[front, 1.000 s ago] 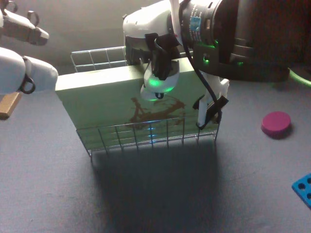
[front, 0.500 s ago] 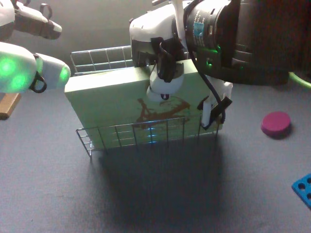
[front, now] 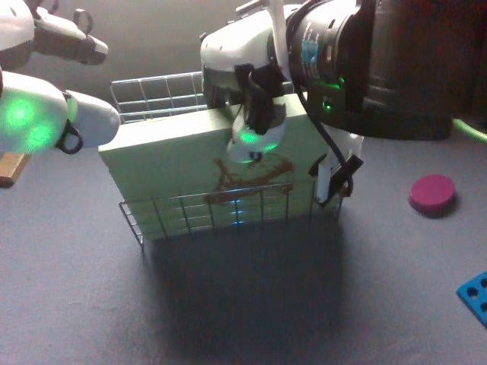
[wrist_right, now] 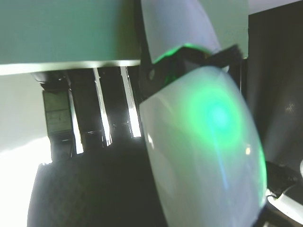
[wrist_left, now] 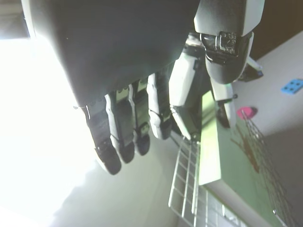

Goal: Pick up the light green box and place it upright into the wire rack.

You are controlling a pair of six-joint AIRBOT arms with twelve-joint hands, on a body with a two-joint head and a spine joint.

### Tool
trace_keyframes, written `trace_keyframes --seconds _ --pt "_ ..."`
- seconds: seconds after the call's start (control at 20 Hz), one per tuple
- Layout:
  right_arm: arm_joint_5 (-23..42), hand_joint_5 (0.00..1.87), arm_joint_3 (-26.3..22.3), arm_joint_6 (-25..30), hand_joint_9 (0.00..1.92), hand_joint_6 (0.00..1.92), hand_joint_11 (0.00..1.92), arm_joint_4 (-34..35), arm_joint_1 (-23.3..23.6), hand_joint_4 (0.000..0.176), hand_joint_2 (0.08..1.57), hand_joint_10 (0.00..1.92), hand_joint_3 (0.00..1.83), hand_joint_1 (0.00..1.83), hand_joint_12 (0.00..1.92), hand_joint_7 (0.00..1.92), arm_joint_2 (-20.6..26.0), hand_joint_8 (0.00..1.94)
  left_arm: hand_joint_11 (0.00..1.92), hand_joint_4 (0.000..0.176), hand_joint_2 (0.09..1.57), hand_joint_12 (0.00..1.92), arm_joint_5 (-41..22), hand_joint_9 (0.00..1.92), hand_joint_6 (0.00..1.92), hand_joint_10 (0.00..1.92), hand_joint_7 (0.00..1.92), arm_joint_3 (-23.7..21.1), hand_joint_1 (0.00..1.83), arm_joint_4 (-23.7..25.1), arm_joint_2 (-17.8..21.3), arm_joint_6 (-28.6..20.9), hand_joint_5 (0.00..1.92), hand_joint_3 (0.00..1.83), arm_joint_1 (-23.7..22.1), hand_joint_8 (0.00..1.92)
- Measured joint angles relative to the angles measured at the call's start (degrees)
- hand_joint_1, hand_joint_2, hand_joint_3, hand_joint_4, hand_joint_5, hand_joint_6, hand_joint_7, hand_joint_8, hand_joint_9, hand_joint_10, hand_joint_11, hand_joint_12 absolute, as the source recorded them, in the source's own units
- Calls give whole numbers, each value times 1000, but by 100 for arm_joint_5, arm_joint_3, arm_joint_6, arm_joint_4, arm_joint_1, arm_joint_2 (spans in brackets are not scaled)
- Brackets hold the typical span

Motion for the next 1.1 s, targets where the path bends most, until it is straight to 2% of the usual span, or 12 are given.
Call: trace_keyframes --seconds 0.05,0.1,0.15,0.25,0.4,0.45,0.65,0.8,1.0,1.05,1.1 --pt "4 630 -26 -2 599 27 310 -33 0 0 1054 290 0 814 1329 696 7 26 0 88 1264 483 -7 146 1 0 195 -11 0 -22 0 0 240 0 0 0" --pt "11 630 -46 0 599 27 310 -83 0 0 1054 290 0 814 1329 696 11 26 0 88 1264 483 -9 146 1 0 195 -15 0 -22 0 -2 240 0 4 0" --pt "11 596 -83 -4 593 5 246 -164 0 0 1038 167 0 788 1282 648 26 5 0 88 1264 483 -2 146 2 0 196 -15 0 -17 0 0 242 0 7 0" --pt "11 536 -138 -2 549 0 126 -177 0 0 1001 49 0 747 1165 575 50 0 0 88 1264 483 9 151 2 2 198 -15 0 -15 0 0 244 0 7 1" --pt "13 498 -249 0 492 0 66 -175 20 0 959 10 0 699 1117 505 151 0 0 88 1265 519 33 160 1 2 194 -17 0 -20 0 0 244 0 7 0" --pt "2 454 -289 -2 421 0 40 -157 55 0 933 0 0 662 1094 443 201 0 0 88 1258 519 39 160 1 2 195 -17 0 -22 0 0 245 0 4 0" --pt "-61 366 -654 2 336 0 0 -164 411 0 877 0 0 599 1060 353 525 0 0 87 1247 500 57 159 5 1 199 -70 0 -50 0 -9 263 0 7 1" --pt "-87 355 -1084 -229 333 0 0 -179 627 0 876 0 0 583 1056 357 844 2 0 87 1252 496 70 159 4 1 199 -70 0 -31 0 -9 264 0 7 1" --pt "-221 378 -2031 -243 375 9 18 -745 863 0 890 15 0 571 1046 399 1652 12 0 88 1248 506 90 153 1 1 206 -70 0 -31 0 -39 261 0 7 3" --pt "-254 508 -2277 -258 650 25 224 -820 894 0 966 119 9 619 1257 647 1908 53 65 70 1226 645 103 333 5 16 346 -76 118 -31 0 -39 330 0 7 8" --pt "-326 508 -2441 -275 650 25 224 -798 905 0 966 119 9 619 1257 647 2085 53 65 70 1226 645 103 333 5 16 346 -76 118 -33 0 -42 330 0 7 8"
